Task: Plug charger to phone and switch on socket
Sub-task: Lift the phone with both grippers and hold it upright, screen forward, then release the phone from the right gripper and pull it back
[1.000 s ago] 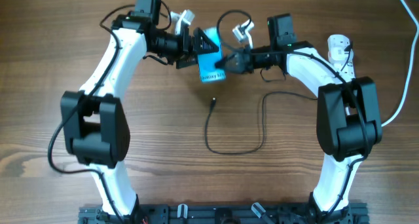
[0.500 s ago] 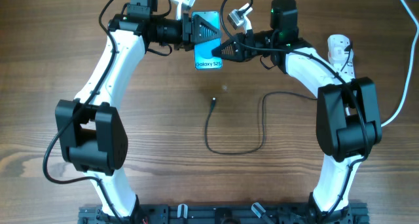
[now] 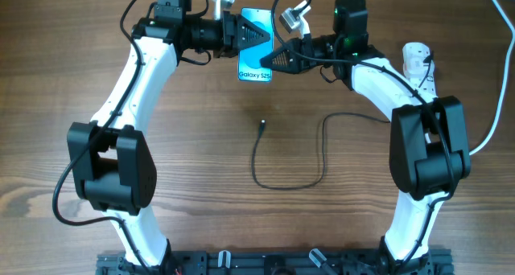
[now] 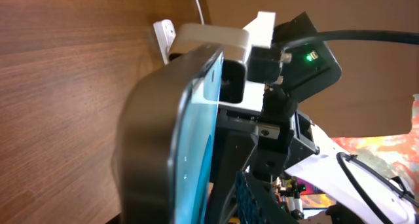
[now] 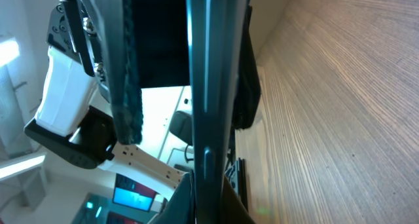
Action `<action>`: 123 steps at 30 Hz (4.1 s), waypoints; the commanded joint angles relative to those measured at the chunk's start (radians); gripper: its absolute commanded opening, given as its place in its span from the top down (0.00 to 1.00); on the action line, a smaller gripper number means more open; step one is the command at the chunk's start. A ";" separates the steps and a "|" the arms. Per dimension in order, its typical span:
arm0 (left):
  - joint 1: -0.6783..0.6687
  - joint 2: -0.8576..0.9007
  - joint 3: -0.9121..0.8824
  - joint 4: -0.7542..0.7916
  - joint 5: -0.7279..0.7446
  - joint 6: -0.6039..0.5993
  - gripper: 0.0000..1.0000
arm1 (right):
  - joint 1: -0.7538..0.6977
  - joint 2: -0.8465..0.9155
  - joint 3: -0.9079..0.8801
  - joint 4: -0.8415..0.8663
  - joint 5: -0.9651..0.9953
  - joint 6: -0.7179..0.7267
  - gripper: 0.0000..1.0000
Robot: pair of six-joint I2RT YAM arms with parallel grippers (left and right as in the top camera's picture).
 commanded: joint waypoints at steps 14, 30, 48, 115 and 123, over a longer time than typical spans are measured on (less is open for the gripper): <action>-0.030 -0.043 0.020 -0.051 0.158 -0.017 0.74 | 0.027 0.027 -0.005 0.251 -0.026 0.289 0.96; -0.029 -0.043 0.020 -0.008 0.158 -0.017 0.85 | 0.026 0.027 -0.005 0.249 -0.063 0.290 0.96; -0.029 -0.043 0.020 0.024 0.131 -0.017 0.77 | 0.027 0.027 -0.005 0.247 -0.063 0.297 0.96; -0.060 0.007 0.010 -0.446 -0.984 0.081 0.96 | -0.076 0.029 -0.005 -0.211 0.099 -0.229 0.00; -0.150 0.086 -0.031 -0.438 -1.115 0.081 0.96 | -0.074 0.029 -0.005 -0.749 0.740 -0.562 0.00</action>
